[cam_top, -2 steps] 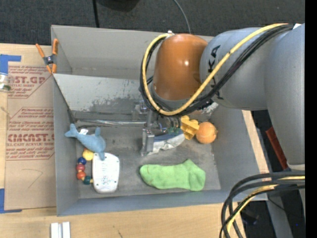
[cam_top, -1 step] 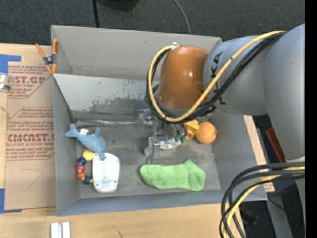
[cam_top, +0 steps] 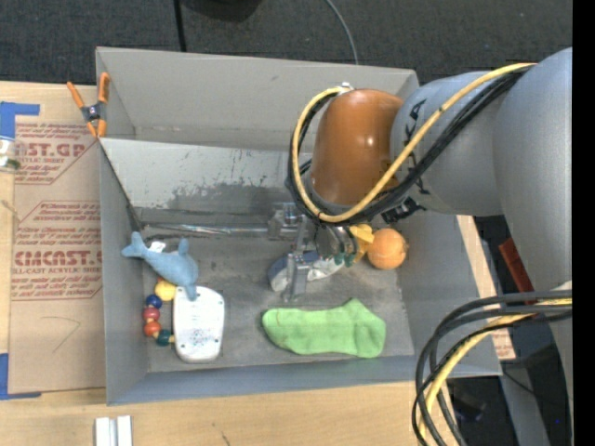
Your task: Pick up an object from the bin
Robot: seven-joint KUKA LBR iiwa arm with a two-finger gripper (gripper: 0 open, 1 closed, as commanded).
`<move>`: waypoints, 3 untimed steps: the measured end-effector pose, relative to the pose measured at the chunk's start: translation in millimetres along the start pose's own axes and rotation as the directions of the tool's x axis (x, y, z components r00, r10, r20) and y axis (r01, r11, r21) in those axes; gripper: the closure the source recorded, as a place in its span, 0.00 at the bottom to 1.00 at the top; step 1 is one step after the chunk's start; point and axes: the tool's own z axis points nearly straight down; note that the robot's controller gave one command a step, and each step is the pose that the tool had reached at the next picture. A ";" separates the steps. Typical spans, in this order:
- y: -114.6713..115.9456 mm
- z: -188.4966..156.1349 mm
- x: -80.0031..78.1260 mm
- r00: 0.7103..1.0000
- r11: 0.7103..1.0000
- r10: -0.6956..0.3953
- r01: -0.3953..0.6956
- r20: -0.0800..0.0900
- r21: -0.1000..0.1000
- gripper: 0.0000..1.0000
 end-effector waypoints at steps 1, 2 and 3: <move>-23.6 25.2 20.5 0.998 0.998 0.066 -0.066 -0.002 0.004 0.00; -28.1 35.0 31.3 0.999 0.999 0.046 -0.046 -0.007 0.004 0.00; -23.2 49.9 19.4 0.990 0.990 -0.140 0.140 -0.001 0.003 1.00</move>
Offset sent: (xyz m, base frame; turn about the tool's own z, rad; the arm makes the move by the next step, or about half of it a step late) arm -0.0047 -0.0274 -0.0330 -0.0863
